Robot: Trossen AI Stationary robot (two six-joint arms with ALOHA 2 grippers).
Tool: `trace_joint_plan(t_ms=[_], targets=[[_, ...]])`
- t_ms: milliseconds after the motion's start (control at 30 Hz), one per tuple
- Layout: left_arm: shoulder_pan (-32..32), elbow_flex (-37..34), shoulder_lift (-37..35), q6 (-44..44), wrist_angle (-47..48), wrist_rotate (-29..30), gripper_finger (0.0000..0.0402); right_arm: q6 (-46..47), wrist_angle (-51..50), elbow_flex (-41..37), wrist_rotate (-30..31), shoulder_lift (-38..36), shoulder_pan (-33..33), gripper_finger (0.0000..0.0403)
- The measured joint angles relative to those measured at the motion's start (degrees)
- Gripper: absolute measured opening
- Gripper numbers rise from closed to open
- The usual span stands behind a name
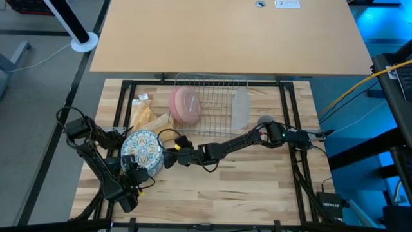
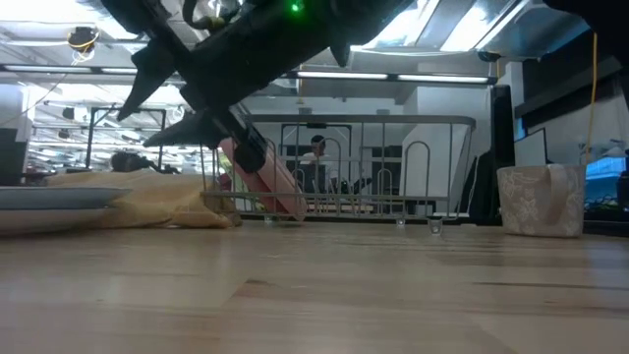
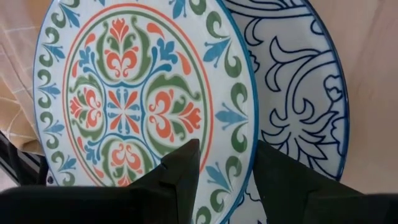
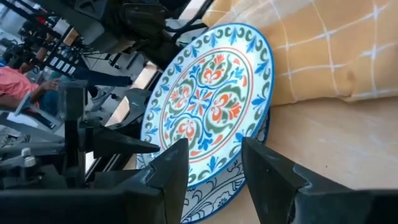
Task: Sort dishes
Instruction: Put the white patterned plate in the dish rack
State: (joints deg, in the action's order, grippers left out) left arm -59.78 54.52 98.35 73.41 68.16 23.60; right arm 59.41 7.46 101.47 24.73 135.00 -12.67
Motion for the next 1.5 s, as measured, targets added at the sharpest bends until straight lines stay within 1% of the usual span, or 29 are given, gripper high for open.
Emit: trace_joint_plan(t_ms=[200,333,567,667,733,800,933,1200,1300,1500], targets=[[0.0,0.0,0.0,-0.4,0.0,0.2,0.0136,5.4,-2.1,0.0,-0.6,0.0,-0.1,0.0154],[0.0,0.0,0.0,-0.4,0.0,0.2,0.0136,8.4,-1.8,0.0,-1.7,0.0,-1.0,0.0154],[0.0,0.0,0.0,-0.4,0.0,0.3,0.0136,12.8,-1.5,0.0,1.6,0.0,-2.5,0.0153],[0.0,0.0,-0.1,-0.4,0.0,0.3,0.0136,15.0,0.8,0.0,1.5,1.1,-2.7,0.0153],[0.0,0.0,-0.1,-0.4,0.0,0.3,0.0136,17.0,4.1,0.1,1.1,2.6,-2.7,0.0153],[-0.1,0.0,-0.1,-0.4,0.0,0.3,0.0136,18.2,6.9,0.1,-0.3,4.0,-2.7,0.0153],[-0.1,0.0,-0.1,-0.4,0.0,0.3,0.0136,18.4,8.4,0.0,-0.3,4.9,-2.3,0.0153],[-0.1,0.0,-0.1,-0.4,0.0,0.4,0.0136,19.4,6.9,0.1,-0.1,4.9,0.9,0.0153],[-0.1,0.0,-0.1,-0.4,-0.1,0.8,0.0136,20.6,5.4,0.1,-1.0,4.9,1.2,0.0153],[-0.1,0.1,-0.1,-0.4,-0.1,1.5,0.0136,21.2,5.1,0.1,-0.4,4.9,1.6,0.0153]])
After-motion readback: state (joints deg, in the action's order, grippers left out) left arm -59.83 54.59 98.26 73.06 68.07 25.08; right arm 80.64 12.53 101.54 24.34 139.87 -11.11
